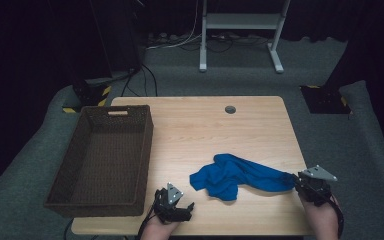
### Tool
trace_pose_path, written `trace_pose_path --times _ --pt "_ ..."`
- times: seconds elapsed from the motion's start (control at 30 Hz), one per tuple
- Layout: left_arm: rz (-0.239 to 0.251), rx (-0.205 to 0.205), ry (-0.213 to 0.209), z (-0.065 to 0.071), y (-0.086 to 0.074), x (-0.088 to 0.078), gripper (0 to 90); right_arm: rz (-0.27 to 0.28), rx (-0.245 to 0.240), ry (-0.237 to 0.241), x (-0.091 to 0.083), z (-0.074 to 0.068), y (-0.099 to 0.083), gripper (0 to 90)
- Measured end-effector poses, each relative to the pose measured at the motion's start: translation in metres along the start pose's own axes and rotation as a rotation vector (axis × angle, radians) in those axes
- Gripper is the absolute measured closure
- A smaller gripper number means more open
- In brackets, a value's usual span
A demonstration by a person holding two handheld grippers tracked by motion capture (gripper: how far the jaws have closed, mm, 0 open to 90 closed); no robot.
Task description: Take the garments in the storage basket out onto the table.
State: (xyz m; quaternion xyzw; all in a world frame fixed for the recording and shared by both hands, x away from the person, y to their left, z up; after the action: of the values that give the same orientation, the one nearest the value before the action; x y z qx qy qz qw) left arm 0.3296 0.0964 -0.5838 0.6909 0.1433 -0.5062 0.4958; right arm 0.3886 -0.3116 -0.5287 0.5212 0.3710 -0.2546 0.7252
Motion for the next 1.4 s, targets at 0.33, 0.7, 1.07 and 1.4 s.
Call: trace_pose_path --times 0.33,0.7,1.07,1.4 --pt "0.003 0.004 -0.004 0.000 0.000 0.000 11.8 0.068 -0.191 0.155 -0.017 -0.104 0.018 70.0" --pt "0.003 0.005 -0.004 0.000 0.000 0.000 12.0 -0.028 -0.298 0.255 0.017 -0.177 0.011 70.7" --pt "0.003 0.005 -0.005 0.000 0.000 0.000 12.2 -0.010 -0.382 0.362 0.018 -0.240 0.023 71.4" --pt "0.007 0.006 -0.001 0.000 -0.001 -0.002 14.3 0.040 -0.371 0.317 0.004 -0.218 0.033 68.5"
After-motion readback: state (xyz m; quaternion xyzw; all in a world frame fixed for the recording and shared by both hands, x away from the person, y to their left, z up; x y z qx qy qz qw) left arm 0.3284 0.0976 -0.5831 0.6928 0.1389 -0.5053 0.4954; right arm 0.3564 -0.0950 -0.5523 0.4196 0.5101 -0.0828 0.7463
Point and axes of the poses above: each handheld gripper's, and its own axes: x roughly forward along the jaws, y roughly out of its top, z roughly to its right, the point moved 6 cm from there along x, roughly forward along the jaws, and after that the axes turned 14 degrees about -z, right-handed, at the moved point
